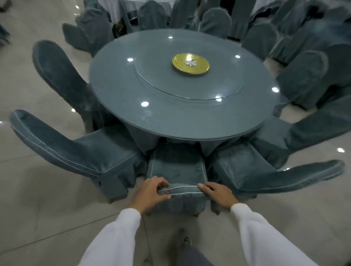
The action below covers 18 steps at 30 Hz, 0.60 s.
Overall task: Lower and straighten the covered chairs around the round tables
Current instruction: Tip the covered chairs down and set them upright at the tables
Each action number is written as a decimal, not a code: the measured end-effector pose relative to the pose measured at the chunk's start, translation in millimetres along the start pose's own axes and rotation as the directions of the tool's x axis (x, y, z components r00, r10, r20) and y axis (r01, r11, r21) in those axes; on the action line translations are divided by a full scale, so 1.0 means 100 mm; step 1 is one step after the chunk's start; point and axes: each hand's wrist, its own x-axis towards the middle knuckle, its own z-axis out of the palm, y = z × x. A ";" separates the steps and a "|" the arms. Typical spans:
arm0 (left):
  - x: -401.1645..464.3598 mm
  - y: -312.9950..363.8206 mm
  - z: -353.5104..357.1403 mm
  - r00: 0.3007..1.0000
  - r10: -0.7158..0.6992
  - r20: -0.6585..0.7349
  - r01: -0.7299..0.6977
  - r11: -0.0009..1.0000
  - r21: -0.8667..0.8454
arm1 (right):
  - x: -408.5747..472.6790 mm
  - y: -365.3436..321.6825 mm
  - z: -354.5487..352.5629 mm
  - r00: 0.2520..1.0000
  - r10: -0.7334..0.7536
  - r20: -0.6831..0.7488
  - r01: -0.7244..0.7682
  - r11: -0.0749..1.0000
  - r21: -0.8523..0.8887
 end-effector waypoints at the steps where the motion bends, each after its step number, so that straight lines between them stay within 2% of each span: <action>1: 0.01 0.02 0.01 1.000 0.011 -0.026 -0.010 0.999 0.044 | -0.07 -0.05 0.01 0.999 -0.031 -0.009 0.030 0.998 -0.047; 4: 0.05 0.09 0.04 0.999 0.014 -0.045 -0.004 0.975 0.220 | -0.14 -0.14 0.02 0.997 -0.078 -0.019 0.075 0.986 -0.151; 7: 0.13 0.17 0.05 0.998 0.059 -0.010 -0.048 0.886 0.461 | -0.12 -0.20 0.00 0.997 -0.083 -0.011 0.078 0.968 -0.239; 9: 0.17 0.18 0.06 0.997 0.080 0.021 -0.078 0.834 0.547 | -0.10 -0.20 0.00 0.994 -0.096 -0.048 0.080 0.960 -0.269; 13: 0.24 0.12 0.05 0.992 0.107 0.060 -0.122 0.790 0.601 | -0.05 -0.14 0.08 0.980 -0.148 -0.131 0.105 0.952 -0.289; 18: 0.23 0.07 0.07 0.998 0.069 -0.003 -0.056 0.836 0.545 | 0.02 -0.13 0.18 0.963 -0.185 -0.194 0.114 0.939 -0.326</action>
